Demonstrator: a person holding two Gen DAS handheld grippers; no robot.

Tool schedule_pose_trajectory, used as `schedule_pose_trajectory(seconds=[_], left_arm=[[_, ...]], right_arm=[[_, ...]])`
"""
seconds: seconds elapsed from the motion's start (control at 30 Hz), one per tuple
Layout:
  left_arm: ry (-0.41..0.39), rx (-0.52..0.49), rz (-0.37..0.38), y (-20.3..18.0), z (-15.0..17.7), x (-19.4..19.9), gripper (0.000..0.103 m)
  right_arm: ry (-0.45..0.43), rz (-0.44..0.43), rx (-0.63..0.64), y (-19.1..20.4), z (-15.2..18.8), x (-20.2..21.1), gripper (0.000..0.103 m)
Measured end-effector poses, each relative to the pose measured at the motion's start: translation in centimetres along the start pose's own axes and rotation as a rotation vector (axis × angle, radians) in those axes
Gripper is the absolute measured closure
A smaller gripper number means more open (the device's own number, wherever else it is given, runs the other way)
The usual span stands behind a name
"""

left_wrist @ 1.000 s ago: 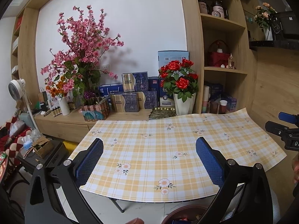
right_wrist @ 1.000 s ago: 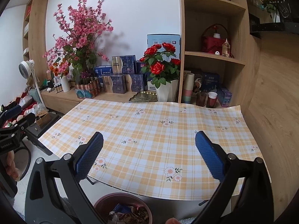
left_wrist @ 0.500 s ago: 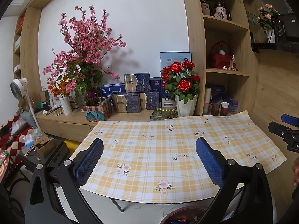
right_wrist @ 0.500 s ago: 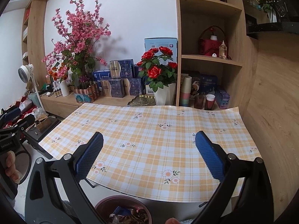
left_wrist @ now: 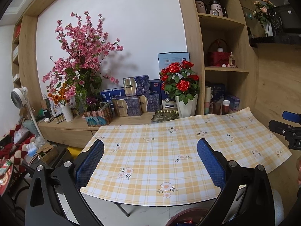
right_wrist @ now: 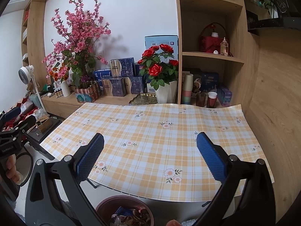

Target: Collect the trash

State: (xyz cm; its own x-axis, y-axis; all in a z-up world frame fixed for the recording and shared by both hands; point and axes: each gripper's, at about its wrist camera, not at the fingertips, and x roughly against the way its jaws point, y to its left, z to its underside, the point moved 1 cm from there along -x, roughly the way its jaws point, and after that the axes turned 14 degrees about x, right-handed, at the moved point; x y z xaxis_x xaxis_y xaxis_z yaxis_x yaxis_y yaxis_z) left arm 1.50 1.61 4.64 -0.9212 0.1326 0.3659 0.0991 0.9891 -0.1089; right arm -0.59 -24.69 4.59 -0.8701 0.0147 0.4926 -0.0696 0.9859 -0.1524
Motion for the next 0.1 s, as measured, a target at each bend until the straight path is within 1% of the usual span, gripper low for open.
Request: schedule_pose_trajectory(seconds=[0.1], left_arm=[[0.005, -0.003, -0.002, -0.16, 0.08, -0.10, 0.006]], right_arm=[[0.005, -0.004, -0.001, 0.07, 0.18, -0.13, 0.006]])
